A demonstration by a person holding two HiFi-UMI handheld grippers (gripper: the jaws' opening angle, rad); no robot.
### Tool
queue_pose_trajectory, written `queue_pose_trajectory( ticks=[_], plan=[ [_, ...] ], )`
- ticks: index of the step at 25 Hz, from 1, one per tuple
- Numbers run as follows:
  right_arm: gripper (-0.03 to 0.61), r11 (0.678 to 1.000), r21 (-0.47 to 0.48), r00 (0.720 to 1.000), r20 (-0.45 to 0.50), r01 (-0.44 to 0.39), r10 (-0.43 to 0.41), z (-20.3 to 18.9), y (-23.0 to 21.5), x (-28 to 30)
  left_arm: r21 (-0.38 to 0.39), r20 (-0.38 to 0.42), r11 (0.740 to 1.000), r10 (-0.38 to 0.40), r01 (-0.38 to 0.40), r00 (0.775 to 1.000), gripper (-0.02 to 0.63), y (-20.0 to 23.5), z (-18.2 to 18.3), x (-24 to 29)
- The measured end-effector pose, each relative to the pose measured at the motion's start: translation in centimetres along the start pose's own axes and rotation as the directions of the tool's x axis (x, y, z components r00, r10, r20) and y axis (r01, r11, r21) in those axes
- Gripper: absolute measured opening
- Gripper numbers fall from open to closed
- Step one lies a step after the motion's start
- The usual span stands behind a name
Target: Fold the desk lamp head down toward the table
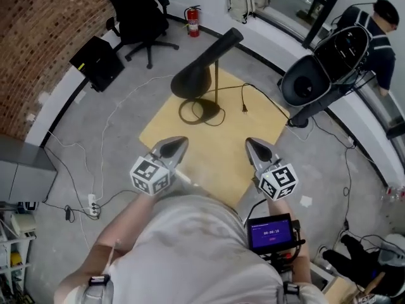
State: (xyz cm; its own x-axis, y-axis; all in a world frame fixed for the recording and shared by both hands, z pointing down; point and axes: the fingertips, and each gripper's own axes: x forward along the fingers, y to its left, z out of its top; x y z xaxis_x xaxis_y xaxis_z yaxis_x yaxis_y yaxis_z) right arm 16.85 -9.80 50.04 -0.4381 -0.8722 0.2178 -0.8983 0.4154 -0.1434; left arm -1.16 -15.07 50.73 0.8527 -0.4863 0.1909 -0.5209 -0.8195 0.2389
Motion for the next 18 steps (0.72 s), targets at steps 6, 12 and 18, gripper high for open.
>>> queue_pose_trajectory(
  ticks=[6, 12, 18],
  plan=[
    [0.012, 0.998, 0.003, 0.998, 0.007, -0.056, 0.056, 0.0, 0.8, -0.1, -0.004, 0.014, 0.999, 0.041, -0.041, 0.999, 0.002, -1.5, 0.2, -0.4],
    [0.012, 0.995, 0.001, 0.995, 0.013, -0.096, 0.096, -0.6, 1.5, -0.8, -0.020, 0.034, 0.998, 0.064, -0.064, 0.997, 0.002, -3.6, -0.5, -0.5],
    [0.012, 0.993, 0.020, 0.993, 0.018, -0.115, 0.115, -1.1, 0.9, -2.5, -0.025, 0.031, 0.996, 0.086, -0.085, 0.996, 0.002, -5.8, -0.8, -0.2]
  ],
)
